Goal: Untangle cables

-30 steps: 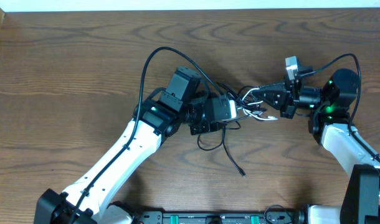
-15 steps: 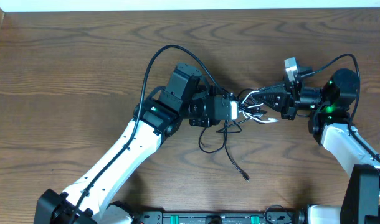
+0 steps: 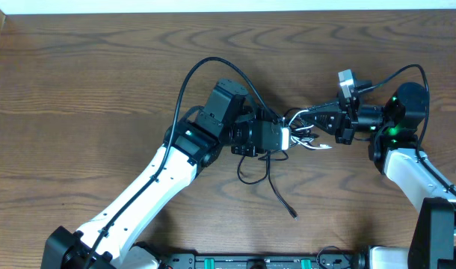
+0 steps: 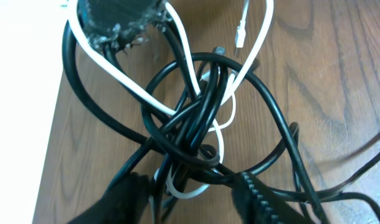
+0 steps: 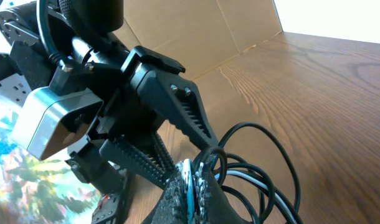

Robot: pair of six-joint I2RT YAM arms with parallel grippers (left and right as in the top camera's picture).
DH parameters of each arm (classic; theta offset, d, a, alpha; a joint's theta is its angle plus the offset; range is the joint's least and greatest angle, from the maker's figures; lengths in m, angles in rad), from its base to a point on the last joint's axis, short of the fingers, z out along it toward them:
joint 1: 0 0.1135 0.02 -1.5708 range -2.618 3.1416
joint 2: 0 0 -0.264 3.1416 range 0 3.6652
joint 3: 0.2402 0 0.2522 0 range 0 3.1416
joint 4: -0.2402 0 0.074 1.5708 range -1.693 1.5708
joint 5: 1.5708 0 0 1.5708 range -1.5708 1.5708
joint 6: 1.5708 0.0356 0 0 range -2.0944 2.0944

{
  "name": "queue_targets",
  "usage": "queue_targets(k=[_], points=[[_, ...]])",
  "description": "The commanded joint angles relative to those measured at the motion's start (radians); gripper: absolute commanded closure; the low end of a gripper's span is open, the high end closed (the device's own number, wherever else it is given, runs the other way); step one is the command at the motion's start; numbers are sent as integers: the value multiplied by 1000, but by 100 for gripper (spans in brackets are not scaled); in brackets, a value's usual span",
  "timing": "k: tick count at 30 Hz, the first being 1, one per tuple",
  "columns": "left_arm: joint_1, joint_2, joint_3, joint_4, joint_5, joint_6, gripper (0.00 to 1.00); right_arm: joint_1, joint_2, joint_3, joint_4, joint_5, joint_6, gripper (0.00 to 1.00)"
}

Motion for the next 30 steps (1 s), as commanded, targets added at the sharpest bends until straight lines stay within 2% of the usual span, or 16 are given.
queue_targets(k=[1,8,19,22,24,30], points=[[-2,8,22,1,31,5,59,5,0,1,3,-17,10,99],[-2,26,22,0,97,4,60,5,0,1,3,-17,13,99],[-2,55,22,17,100,4,62,5,0,1,4,-17,17,99],[-2,55,22,28,99,5,75,6,0,1,4,-17,18,99],[-2,55,22,34,99,5,91,10,0,1,4,-17,20,99],[-2,55,22,39,100,4,92,24,0,1,4,-17,20,99]])
